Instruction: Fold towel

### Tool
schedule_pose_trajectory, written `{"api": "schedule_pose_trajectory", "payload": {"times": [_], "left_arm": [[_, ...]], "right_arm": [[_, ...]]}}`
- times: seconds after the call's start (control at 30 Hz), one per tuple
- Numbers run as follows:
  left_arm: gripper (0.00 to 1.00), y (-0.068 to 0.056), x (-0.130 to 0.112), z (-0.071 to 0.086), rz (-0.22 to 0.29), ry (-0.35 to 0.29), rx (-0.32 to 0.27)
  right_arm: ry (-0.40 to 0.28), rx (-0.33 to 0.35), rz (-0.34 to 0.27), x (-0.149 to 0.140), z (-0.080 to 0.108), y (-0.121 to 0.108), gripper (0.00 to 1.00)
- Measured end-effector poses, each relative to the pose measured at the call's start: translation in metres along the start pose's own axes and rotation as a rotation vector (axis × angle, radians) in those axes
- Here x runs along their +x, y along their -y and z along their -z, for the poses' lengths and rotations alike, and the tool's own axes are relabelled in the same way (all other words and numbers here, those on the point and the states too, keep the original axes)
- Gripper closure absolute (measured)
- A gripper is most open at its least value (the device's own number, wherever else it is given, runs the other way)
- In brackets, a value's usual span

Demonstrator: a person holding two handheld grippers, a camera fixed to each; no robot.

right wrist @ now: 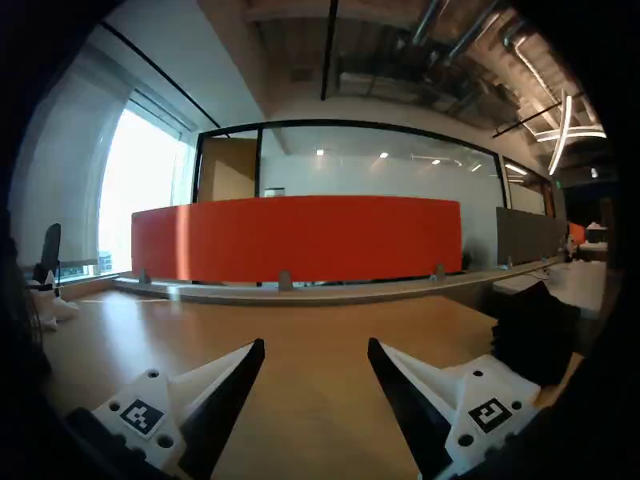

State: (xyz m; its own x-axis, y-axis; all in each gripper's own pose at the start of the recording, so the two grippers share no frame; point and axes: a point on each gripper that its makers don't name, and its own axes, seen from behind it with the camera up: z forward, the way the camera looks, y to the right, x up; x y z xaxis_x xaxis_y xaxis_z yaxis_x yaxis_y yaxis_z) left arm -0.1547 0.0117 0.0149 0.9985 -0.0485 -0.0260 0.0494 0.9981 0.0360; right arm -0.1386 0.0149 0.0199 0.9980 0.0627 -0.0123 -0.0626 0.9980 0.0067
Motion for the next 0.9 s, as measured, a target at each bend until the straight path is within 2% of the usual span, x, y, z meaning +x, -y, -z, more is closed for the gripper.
{"api": "schedule_pose_trajectory", "payload": {"times": [0.4,0.9], "left_arm": [[0.1,0.0,0.0,0.0,0.0,0.0,0.0],[0.1,0.0,0.0,0.0,0.0,0.0,0.0]], "right_arm": [[-0.007,0.01,0.024,0.001,0.001,0.009,0.0],[-0.007,0.01,0.023,0.002,0.005,0.011,0.0]]}}
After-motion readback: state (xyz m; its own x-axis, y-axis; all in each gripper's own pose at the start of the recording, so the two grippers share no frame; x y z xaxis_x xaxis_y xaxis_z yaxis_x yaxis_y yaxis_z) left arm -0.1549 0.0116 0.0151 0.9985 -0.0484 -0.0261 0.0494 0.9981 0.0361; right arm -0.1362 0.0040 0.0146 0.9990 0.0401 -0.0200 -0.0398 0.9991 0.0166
